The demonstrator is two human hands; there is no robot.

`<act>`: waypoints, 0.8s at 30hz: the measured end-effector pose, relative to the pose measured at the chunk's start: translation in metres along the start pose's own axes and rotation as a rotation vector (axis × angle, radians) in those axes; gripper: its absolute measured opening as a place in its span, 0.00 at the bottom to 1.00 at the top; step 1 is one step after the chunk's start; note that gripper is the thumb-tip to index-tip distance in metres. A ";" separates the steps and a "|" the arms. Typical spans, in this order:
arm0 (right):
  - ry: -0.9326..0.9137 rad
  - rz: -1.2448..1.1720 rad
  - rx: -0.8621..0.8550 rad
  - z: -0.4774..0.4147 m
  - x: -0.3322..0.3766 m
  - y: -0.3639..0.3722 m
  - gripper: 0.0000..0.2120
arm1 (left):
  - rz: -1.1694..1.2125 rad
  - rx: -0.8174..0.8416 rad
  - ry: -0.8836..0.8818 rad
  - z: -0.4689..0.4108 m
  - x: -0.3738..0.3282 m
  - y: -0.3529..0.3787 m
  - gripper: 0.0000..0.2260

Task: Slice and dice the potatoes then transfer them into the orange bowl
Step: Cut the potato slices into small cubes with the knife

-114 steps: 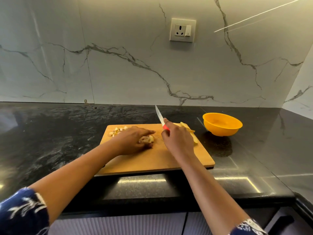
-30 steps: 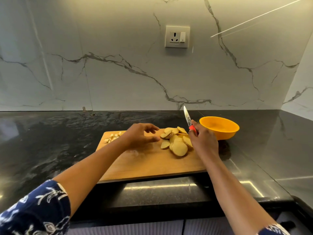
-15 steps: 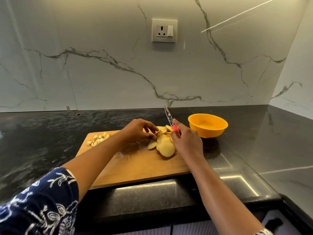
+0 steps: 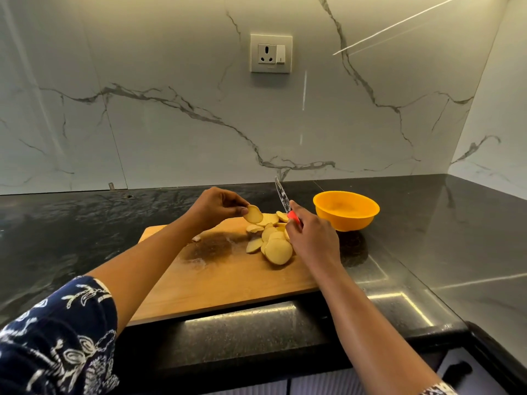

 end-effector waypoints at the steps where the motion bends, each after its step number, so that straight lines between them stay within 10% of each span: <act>1: 0.002 0.001 0.004 0.000 0.001 0.000 0.21 | 0.063 -0.023 -0.010 0.004 -0.002 -0.003 0.09; 13: -0.058 0.023 0.100 0.022 0.043 0.005 0.21 | 0.261 0.208 -0.473 0.070 0.006 -0.028 0.05; 24: -0.116 0.126 0.319 0.056 0.076 0.023 0.21 | -0.426 0.122 -0.095 0.107 0.002 -0.021 0.12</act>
Point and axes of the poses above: each hand's wrist, its own z-axis away from the middle knuckle, its own y-axis out of the palm, x = y × z, the point moved 2 cm from there along -z, towards the middle knuckle, and after that the axes turned 11 degrees about x, right-handed, at the moved point
